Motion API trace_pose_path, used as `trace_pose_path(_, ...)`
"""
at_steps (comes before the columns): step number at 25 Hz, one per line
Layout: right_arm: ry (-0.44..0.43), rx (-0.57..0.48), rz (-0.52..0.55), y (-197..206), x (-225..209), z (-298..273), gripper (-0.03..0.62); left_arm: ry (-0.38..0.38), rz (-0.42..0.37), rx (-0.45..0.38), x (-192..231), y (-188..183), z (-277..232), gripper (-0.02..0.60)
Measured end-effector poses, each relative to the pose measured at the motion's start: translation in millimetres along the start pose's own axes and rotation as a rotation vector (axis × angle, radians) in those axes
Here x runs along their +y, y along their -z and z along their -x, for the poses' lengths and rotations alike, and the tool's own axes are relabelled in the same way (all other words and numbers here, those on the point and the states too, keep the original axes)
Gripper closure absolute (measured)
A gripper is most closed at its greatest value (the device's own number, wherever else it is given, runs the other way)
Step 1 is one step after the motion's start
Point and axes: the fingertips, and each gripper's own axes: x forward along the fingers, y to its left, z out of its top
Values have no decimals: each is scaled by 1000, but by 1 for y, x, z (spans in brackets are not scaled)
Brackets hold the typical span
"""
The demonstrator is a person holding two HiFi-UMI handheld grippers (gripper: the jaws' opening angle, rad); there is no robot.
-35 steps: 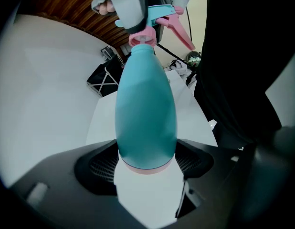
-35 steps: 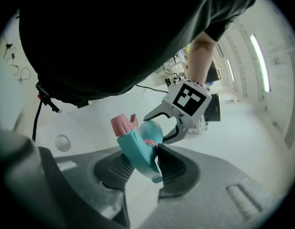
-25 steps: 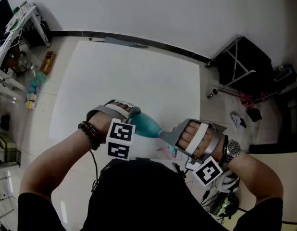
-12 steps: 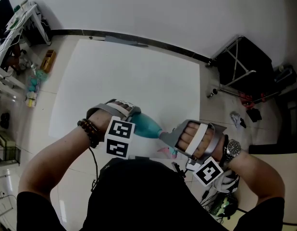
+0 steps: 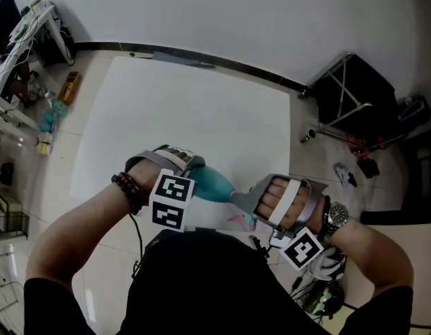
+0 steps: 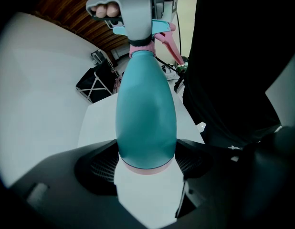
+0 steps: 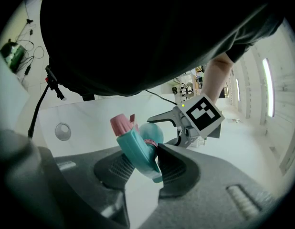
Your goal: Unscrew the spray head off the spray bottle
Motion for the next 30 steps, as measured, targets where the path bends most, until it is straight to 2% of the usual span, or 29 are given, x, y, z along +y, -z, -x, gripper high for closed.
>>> trace_pose_path(7,-24,14,-263,17,-3,0,476,-61,39,-21,12,0,4,190)
trace_pose_path(11,-43,3,-461,25,-7,-2,476,-95,60,-27,19,1,4,190)
trace_pose_path(22,-60,-22,-1133,54,-16,-9,476,-210,101,-10,41,7,8,192)
trace_pose_path(30,-99,-87,-1710,83,-9,-15,476,-276,125,-16,53,4,8,192)
